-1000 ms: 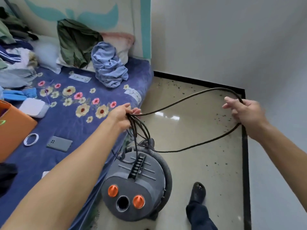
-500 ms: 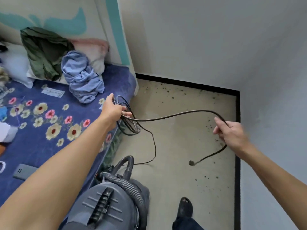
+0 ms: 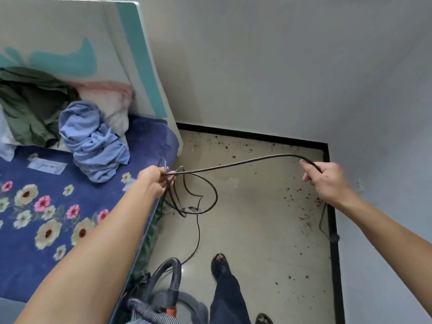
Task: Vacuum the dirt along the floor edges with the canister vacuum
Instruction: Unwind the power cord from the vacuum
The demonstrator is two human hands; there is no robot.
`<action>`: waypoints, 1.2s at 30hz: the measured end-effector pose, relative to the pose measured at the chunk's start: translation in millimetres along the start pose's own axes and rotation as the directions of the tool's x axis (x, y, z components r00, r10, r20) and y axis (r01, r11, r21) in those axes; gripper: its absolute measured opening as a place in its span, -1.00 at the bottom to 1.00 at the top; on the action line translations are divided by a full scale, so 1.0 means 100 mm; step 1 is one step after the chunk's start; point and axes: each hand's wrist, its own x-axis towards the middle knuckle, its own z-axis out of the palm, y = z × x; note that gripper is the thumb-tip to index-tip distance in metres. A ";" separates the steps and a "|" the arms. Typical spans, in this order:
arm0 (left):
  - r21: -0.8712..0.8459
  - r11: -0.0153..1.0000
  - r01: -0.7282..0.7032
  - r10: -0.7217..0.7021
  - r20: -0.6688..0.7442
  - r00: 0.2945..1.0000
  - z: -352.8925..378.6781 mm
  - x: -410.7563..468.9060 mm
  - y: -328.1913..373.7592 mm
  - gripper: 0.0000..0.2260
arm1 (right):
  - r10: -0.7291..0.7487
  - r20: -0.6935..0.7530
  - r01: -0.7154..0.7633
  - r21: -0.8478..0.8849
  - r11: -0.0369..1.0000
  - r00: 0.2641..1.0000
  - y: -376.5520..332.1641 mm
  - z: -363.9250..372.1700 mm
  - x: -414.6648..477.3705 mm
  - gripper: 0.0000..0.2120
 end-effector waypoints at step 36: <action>0.654 -0.186 -0.733 0.644 0.645 0.412 4.06 1.13 2.84 -0.54 | 0.745 -0.065 -0.733 -0.254 0.631 0.663 1.43 -0.08 2.23 -0.60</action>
